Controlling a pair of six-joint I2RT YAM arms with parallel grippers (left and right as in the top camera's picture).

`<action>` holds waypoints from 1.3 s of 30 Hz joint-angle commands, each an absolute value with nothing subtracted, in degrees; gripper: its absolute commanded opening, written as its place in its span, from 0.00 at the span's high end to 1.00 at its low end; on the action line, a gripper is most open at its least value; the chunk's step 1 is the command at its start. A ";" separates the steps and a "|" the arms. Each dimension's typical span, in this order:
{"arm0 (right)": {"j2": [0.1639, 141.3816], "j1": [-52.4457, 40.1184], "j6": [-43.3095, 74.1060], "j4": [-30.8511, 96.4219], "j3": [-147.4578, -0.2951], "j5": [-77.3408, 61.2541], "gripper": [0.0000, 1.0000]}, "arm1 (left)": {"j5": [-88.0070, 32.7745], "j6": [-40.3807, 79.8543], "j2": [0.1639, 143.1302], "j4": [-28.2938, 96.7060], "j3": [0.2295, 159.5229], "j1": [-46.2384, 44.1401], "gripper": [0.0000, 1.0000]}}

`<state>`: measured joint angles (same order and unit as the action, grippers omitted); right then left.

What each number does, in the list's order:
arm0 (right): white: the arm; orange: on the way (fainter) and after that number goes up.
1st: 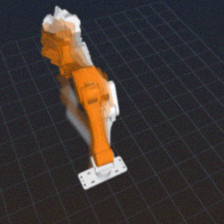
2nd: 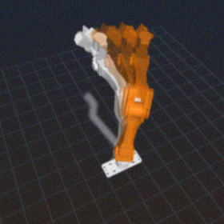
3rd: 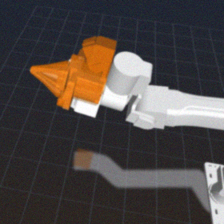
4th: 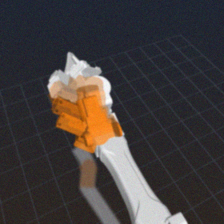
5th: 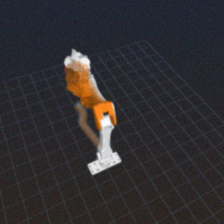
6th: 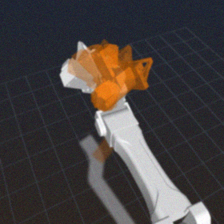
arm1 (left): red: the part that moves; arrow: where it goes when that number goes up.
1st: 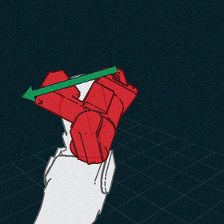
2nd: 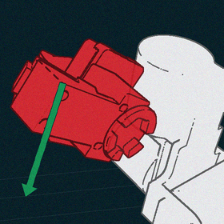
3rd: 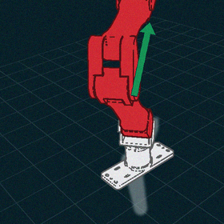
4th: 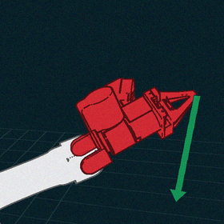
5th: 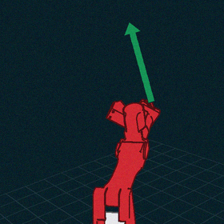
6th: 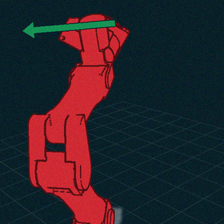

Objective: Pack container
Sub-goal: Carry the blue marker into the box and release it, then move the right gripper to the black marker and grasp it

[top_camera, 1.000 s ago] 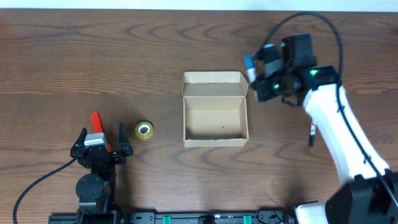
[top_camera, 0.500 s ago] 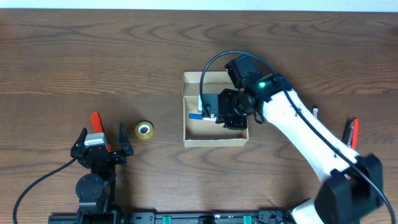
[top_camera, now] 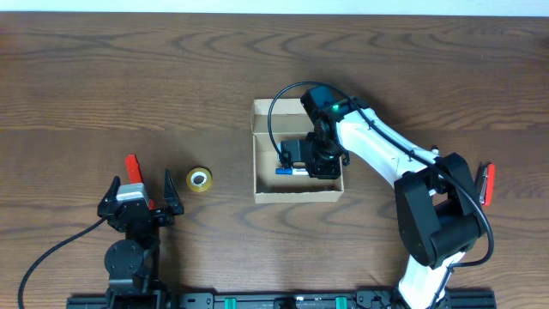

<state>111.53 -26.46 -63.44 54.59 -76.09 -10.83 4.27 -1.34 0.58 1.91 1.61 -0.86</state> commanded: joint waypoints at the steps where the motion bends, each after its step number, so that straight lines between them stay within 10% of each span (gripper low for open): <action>1: 111.24 -26.33 -64.27 54.59 -76.34 -9.85 0.87 | 4.40 -1.28 0.27 3.97 0.30 -0.86 0.05; 4: 110.59 -26.50 -61.54 54.65 -76.40 -9.93 0.59 | 4.40 -1.28 0.27 3.97 0.32 -0.86 0.05; 14: 102.26 -27.22 -51.51 55.51 -83.22 -19.16 0.56 | 4.43 -1.28 0.27 3.97 0.30 -0.86 0.05; 19: 96.64 -23.64 -32.32 56.01 -86.70 -17.32 0.24 | 4.43 -1.28 0.27 3.99 0.32 -0.86 0.05; 23: 92.40 -16.56 -20.36 57.43 -86.94 -10.41 0.36 | 4.40 -1.26 0.27 3.99 0.30 -0.86 0.05; 28: 92.05 -1.30 4.60 58.02 -86.83 4.49 0.08 | 4.40 -1.28 0.27 3.99 0.32 -0.86 0.05; 39: 92.25 21.87 8.45 60.51 -79.26 -1.23 0.06 | 4.40 -1.26 0.27 3.99 0.32 -0.86 0.05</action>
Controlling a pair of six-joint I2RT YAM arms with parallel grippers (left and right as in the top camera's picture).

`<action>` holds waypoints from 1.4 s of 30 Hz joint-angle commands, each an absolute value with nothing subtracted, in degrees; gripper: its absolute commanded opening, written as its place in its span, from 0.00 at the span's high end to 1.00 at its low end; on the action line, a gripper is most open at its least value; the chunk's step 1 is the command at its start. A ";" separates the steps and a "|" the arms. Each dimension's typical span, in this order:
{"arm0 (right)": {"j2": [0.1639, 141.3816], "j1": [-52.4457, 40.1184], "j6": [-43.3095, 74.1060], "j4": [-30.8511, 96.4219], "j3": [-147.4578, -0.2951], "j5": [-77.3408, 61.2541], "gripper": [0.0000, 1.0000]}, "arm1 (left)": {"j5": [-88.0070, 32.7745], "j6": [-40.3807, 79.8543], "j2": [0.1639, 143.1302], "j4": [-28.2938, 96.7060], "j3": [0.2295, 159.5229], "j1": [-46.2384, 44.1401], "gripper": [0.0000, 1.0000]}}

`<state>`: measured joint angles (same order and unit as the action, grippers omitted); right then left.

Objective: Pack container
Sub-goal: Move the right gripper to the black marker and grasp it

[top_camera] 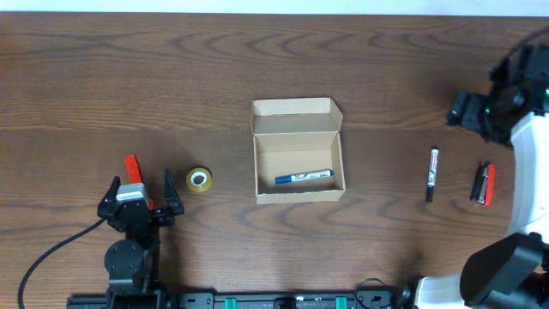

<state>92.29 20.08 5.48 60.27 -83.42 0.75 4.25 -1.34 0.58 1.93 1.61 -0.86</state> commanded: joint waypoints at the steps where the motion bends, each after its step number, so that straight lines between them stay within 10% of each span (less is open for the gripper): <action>1: 92.27 22.72 7.46 59.37 -76.60 -2.81 0.06 | 4.40 -1.26 0.27 3.99 0.30 -0.86 0.05; 42: 105.27 23.20 3.18 45.84 -59.07 4.34 0.16 | 4.43 -1.28 0.27 3.97 0.32 -0.86 0.05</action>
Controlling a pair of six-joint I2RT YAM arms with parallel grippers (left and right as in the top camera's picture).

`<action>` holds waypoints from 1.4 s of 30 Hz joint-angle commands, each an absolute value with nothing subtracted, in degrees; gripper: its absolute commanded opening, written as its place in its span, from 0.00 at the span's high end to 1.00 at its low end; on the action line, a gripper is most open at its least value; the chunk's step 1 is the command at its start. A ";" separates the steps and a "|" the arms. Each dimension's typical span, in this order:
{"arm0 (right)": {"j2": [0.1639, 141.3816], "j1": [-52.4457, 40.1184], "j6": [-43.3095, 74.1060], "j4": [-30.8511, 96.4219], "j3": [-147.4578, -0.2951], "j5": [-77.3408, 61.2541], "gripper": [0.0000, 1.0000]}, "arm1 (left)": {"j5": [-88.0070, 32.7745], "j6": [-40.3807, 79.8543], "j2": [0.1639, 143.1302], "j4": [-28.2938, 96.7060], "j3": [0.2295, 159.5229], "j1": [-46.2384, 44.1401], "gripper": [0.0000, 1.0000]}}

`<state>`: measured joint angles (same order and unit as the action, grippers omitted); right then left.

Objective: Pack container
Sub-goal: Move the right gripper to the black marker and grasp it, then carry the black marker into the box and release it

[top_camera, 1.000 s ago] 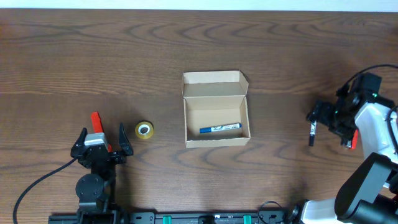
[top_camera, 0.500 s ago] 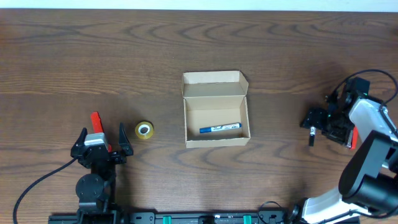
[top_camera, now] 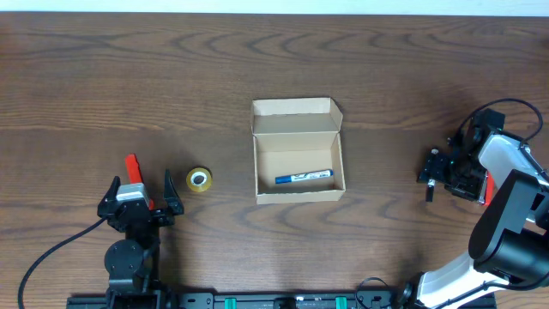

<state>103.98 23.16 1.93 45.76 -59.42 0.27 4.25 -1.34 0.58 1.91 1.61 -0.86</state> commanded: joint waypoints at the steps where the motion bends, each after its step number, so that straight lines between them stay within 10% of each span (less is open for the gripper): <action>1: 105.27 23.20 3.16 46.04 -59.07 4.54 0.16 | 4.43 -1.26 0.27 3.97 0.32 -0.86 0.05; 7: 105.27 23.16 3.16 45.98 -59.07 4.05 0.26 | 4.43 -1.26 0.27 3.97 0.32 -0.86 0.05; 12: 105.27 23.16 3.20 45.87 -59.07 4.01 0.90 | 4.43 -1.26 0.27 3.97 0.32 -0.86 0.05; 14: 105.27 23.14 3.70 45.78 -59.07 4.03 0.99 | 4.43 -1.26 0.27 3.97 0.32 -0.86 0.05; 30: 102.63 15.88 -2.07 44.75 -66.65 -16.84 0.99 | 4.40 -1.26 0.27 3.95 0.32 -0.86 0.05; 42: 96.99 -10.44 -40.97 62.26 -86.11 -18.70 0.99 | 4.38 -1.26 0.27 3.97 0.32 -0.86 0.05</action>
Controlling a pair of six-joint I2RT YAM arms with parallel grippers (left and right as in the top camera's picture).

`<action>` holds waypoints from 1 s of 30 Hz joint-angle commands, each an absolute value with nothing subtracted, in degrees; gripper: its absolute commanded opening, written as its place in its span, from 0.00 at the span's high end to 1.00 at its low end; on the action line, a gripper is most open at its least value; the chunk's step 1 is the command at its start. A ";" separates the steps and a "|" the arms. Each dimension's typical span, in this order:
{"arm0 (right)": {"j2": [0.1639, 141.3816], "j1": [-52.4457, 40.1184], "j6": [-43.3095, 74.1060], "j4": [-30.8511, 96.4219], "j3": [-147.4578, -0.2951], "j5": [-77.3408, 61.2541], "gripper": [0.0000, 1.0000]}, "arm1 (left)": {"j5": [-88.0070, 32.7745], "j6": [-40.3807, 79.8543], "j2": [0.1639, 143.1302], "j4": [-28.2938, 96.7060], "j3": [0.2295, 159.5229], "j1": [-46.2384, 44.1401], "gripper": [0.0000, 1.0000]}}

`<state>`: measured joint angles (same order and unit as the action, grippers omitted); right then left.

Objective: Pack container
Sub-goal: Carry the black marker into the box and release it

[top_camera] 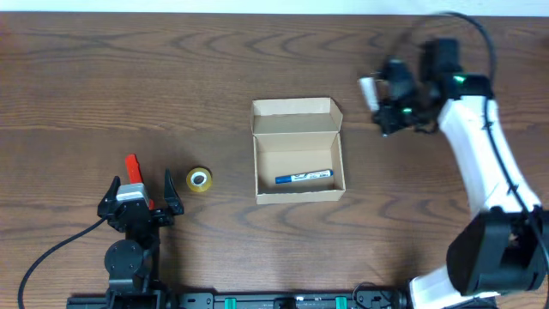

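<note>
An open cardboard box (298, 190) sits mid-table with its lid flap (296, 118) folded back. A blue marker (304, 178) lies inside along the near wall. My right gripper (388, 101) hangs to the right of the box's far corner, shut on a black marker (369, 89) whose white end points toward the box. A yellow tape roll (199, 180) lies left of the box. At the front left my left gripper (139, 196) rests open, holding nothing.
A red pen-like item (131, 164) lies just beyond the left gripper's fingers. The right arm (480, 154) stretches from the front right corner across the right side of the table.
My right gripper was down at the black marker on the right side of the table. Now it holds that marker up near the box's far right corner. The left arm has not moved.
My right gripper was first inside the box at the blue marker. Then the blue marker lay alone in the box and the gripper was at the far right. Then it was down over the black marker, which it now carries beside the box.
</note>
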<state>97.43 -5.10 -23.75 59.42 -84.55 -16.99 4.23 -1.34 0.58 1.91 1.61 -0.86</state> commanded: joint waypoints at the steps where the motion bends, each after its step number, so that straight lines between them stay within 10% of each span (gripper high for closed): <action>1: 96.99 -13.32 -46.22 64.47 -86.50 -18.68 0.99 | 4.38 -1.26 0.25 3.97 0.32 -0.86 0.05; 11: 97.51 -29.71 -65.06 66.19 -86.56 -7.53 0.99 | 4.40 -1.26 0.27 3.97 0.32 -0.86 0.05; 30: 114.67 -24.82 -67.61 65.28 -86.35 -7.70 0.99 | 4.40 -1.26 0.27 3.97 0.32 -0.86 0.05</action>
